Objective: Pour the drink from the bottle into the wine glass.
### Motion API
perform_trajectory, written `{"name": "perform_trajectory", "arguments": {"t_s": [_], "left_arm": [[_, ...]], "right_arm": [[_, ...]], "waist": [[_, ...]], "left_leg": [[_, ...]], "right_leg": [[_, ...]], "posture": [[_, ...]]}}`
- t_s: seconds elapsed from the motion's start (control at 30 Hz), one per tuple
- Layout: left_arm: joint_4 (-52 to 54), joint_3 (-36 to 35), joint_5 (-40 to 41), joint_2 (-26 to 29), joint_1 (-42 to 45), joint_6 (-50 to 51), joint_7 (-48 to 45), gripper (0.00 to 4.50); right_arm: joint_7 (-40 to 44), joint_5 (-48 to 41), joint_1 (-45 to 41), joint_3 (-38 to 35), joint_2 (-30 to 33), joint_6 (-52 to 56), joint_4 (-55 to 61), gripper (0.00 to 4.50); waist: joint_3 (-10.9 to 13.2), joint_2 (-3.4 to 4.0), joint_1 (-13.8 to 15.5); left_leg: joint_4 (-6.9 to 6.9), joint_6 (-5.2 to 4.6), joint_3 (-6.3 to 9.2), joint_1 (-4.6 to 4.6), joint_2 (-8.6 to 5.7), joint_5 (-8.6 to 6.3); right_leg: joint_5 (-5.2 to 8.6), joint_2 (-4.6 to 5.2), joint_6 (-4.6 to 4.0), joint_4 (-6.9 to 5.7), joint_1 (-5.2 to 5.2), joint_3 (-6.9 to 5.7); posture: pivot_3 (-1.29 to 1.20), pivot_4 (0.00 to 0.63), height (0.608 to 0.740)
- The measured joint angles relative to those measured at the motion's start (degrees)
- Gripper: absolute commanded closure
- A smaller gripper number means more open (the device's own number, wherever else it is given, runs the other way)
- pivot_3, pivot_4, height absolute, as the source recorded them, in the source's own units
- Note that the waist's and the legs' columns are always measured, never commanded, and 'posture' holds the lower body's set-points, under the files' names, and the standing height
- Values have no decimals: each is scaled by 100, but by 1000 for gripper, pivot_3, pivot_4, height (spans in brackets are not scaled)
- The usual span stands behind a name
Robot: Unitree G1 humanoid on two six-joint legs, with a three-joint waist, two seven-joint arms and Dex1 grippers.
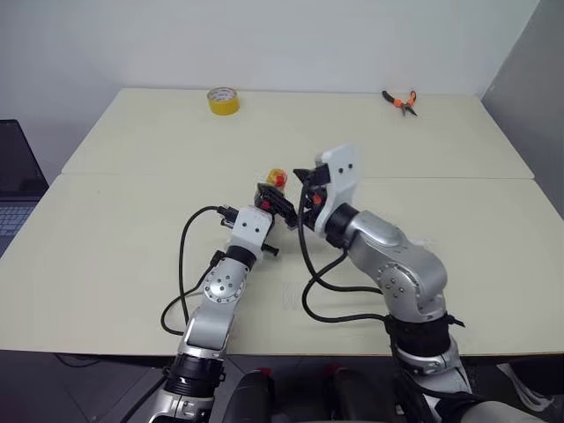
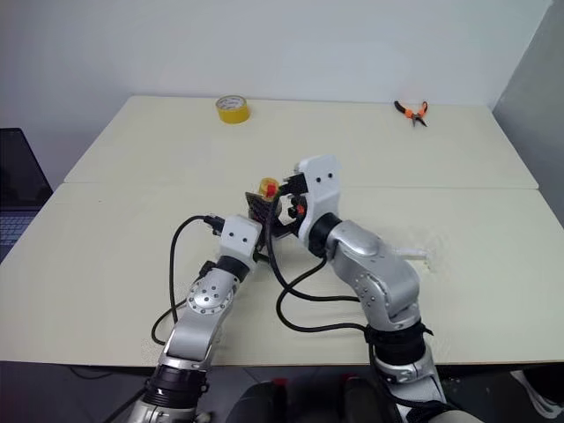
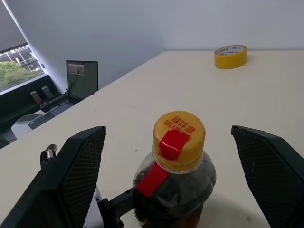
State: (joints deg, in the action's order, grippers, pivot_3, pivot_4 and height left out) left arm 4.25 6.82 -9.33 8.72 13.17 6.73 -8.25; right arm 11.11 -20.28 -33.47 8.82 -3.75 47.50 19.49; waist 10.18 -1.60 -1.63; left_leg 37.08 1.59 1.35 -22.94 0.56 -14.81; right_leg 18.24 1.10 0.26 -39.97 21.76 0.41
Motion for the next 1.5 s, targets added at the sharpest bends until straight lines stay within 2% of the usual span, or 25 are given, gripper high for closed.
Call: {"name": "perform_trajectory", "arguments": {"t_s": [0.23, 0.33, 0.47, 0.5, 0.57, 0.77, 1.1, 1.33, 1.5], "left_arm": [[0, -1, -3, 3, 0, 0, 1, 3869], [0, -1, -4, 2, 0, 0, 2, 3869], [0, 0, -4, 1, 0, 0, 4, 3869], [0, 0, -4, 1, -1, 0, 4, 3869], [0, 0, -4, 1, -1, 0, 4, 3869], [3, -2, -5, 4, -1, -4, 4, 3870], [5, -27, 0, 2, -5, -96, 14, 3879], [3, -30, -2, 1, -9, -89, 11, 3880], [9, -48, 96, -90, 3, -82, 11, 3880]], "right_arm": [[-4, 114, -68, 41, -7, -214, -270, 0], [-6, 114, -73, 40, -11, -225, -285, 857], [-5, 114, -73, 39, -21, -235, -292, 2286], [-3, 114, -73, 39, -21, -235, -292, 2771], [9, 114, -73, 48, -20, -249, -292, 3269], [21, 34, 42, -77, -189, -312, -299, 3270], [152, -698, 98, -499, -405, -317, -370, 3280], [230, 444, -5, 343, 436, -1169, -372, 3292], [254, 731, 256, 363, 808, -1384, 159, 3292]], "waist": [[0, 0, 0], [0, 0, 0], [0, 0, 0], [0, 0, 0], [0, 0, 0], [0, 0, 0], [0, 0, -4], [0, 0, -2], [0, 0, 5]], "left_leg": [[-1, 0, -1, 0, 0, 0], [0, 0, -1, 0, 0, 0], [0, 0, -1, 0, 0, 0], [0, 0, -1, 0, 0, 0], [0, 0, -1, -1, 0, 0], [-1, 0, -1, 0, 0, 0], [-2, 0, -1, 0, 1, 0], [-1, 0, -2, 0, -1, 0], [-2, 0, -1, -6, 0, 0]], "right_leg": [[0, 0, 0, 1, 0, 1], [0, 0, 0, 1, 0, 1], [0, 0, 0, 0, 0, 1], [0, 0, 0, 0, 0, 1], [0, 0, 0, 0, 0, 1], [0, 0, 0, 1, 0, 1], [0, 0, 0, 1, 1, 1], [0, 0, 0, 1, 2, 1], [0, 1, 0, 7, 1, 0]], "posture": [[0, 150, 740], [0, 150, 740], [0, 150, 740], [0, 150, 740], [0, 150, 740], [0, 150, 740], [0, 150, 740], [0, 150, 740], [0, 150, 740]]}}
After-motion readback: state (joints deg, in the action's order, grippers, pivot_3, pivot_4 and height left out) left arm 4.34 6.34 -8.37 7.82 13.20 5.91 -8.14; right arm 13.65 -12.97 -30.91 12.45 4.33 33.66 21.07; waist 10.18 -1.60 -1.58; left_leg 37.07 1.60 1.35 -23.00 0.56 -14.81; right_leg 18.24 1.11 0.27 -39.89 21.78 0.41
